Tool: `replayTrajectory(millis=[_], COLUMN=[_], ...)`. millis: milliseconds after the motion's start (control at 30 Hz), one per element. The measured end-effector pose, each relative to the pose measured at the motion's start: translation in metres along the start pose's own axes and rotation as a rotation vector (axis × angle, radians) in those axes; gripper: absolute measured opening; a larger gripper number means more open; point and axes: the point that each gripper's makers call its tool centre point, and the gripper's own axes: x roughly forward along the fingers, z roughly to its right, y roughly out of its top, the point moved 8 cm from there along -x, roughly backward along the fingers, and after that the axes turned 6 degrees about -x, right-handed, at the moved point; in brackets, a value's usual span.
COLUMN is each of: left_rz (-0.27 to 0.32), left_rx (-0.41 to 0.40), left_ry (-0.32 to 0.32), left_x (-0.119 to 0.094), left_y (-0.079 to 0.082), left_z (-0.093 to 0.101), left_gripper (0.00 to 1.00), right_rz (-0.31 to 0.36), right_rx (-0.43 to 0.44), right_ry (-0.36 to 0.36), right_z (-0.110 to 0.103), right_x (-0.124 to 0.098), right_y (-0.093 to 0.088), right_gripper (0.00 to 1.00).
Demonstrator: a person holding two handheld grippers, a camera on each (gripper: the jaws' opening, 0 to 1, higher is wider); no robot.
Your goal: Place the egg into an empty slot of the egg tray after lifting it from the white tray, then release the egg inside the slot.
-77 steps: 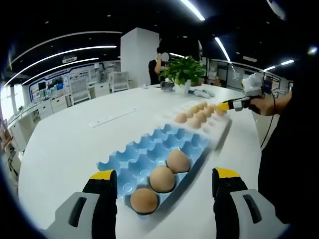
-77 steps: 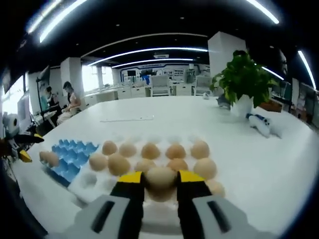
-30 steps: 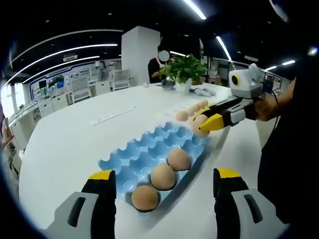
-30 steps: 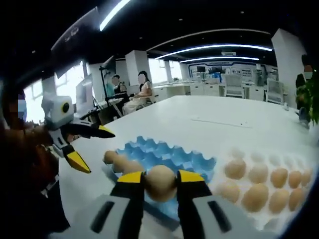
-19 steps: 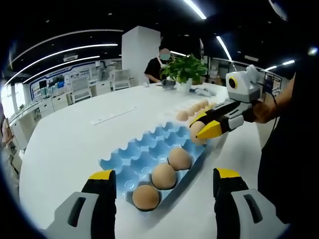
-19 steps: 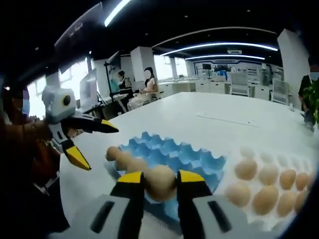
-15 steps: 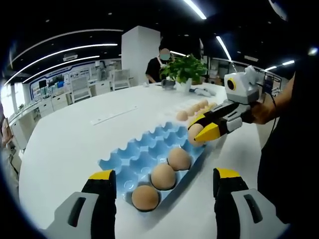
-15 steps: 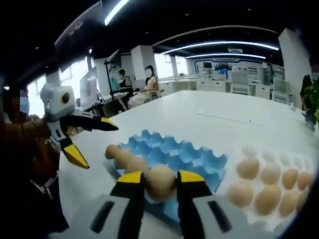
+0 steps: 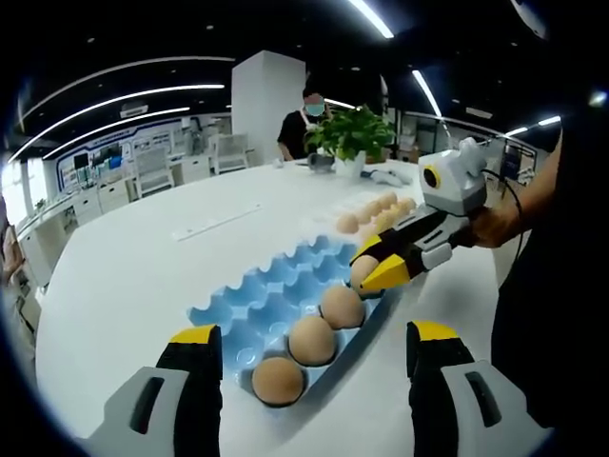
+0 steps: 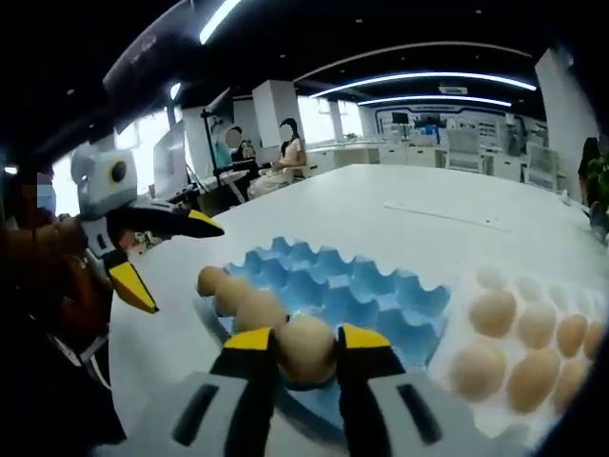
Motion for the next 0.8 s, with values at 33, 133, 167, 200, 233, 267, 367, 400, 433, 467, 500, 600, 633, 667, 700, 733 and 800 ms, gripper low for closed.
replayTrajectory(millis=[33, 133, 167, 200, 233, 267, 367, 400, 433, 467, 500, 600, 633, 667, 700, 733, 800], left_rz=[-0.003, -0.002, -0.002, -0.003, -0.003, -0.002, -0.002, -0.002, -0.002, -0.002, -0.003, -0.006, -0.006, -0.005, -0.002, 0.0, 0.0], left_rx=[0.0, -0.001, -0.002, -0.002, -0.001, 0.0, 0.001, 0.001, 0.001, 0.002, 0.002, 0.002, 0.002, 0.001, 0.001, 0.001, 0.0], left_ry=[-0.001, -0.002, -0.002, -0.003, -0.002, -0.001, -0.001, -0.001, -0.002, -0.003, -0.003, -0.004, -0.003, -0.002, 0.002, 0.002, 0.004], left_x=[0.0002, 0.0006, 0.0008, 0.001, 0.0011, 0.0013, 0.0013, 0.0013, 0.0012, 0.0011, 0.0011, 0.0012, 0.0011, 0.0009, 0.0006, 0.0003, -0.0002], left_y=[-0.0004, -0.0008, -0.0009, -0.0011, -0.001, -0.0009, -0.0007, -0.0006, -0.0005, -0.0006, -0.0006, -0.0012, -0.0012, -0.0011, -0.0008, -0.0007, -0.0007], left_z=[-0.0001, 0.0, -0.0001, -0.0001, -0.0003, -0.0006, -0.0007, -0.0006, -0.0005, -0.0003, -0.0003, -0.0002, -0.0002, -0.0003, -0.0006, -0.0006, -0.0007], left_gripper=[0.79, 0.79, 0.79, 0.79, 0.79, 0.79, 0.79, 0.79, 0.79, 0.79, 0.79, 0.79, 0.79, 0.79, 0.79, 0.79, 0.79], right_rz=[-0.001, 0.002, 0.002, 0.003, 0.003, 0.005, 0.01, 0.01, 0.009, 0.009, 0.007, 0.001, 0.002, 0.002, 0.002, 0.004, 0.007], right_rx=[-0.001, -0.01, -0.012, -0.019, -0.024, -0.028, -0.054, -0.061, -0.067, -0.07, -0.076, -0.097, -0.113, -0.119, -0.13, -0.139, -0.136], right_ry=[0.001, 0.006, 0.006, 0.008, 0.009, 0.01, 0.014, 0.014, 0.016, 0.016, 0.017, 0.019, 0.023, 0.023, 0.025, 0.027, 0.022], right_z=[-0.0003, 0.0006, 0.0002, 0.0003, 0.0004, 0.0001, -0.0009, -0.0011, -0.001, -0.0011, -0.0013, -0.0021, -0.0024, -0.0027, -0.0032, -0.0035, -0.0038], right_x=[-0.0003, 0.001, 0.0006, 0.0009, 0.001, 0.0009, 0.0013, 0.0012, 0.0015, 0.0014, 0.0016, 0.0015, 0.0016, 0.0015, 0.0014, 0.0014, 0.0009], right_y=[0.0002, 0.0003, 0.0005, 0.0003, 0.0001, 0.0, -0.0007, -0.0007, -0.0007, -0.0007, -0.0006, -0.0006, -0.0007, -0.0009, -0.0013, -0.0015, -0.0017], right_gripper=[0.25, 0.25, 0.25, 0.25, 0.25, 0.25, 0.25, 0.25, 0.25, 0.26, 0.26, 0.26, 0.26, 0.26, 0.26, 0.26, 0.25])
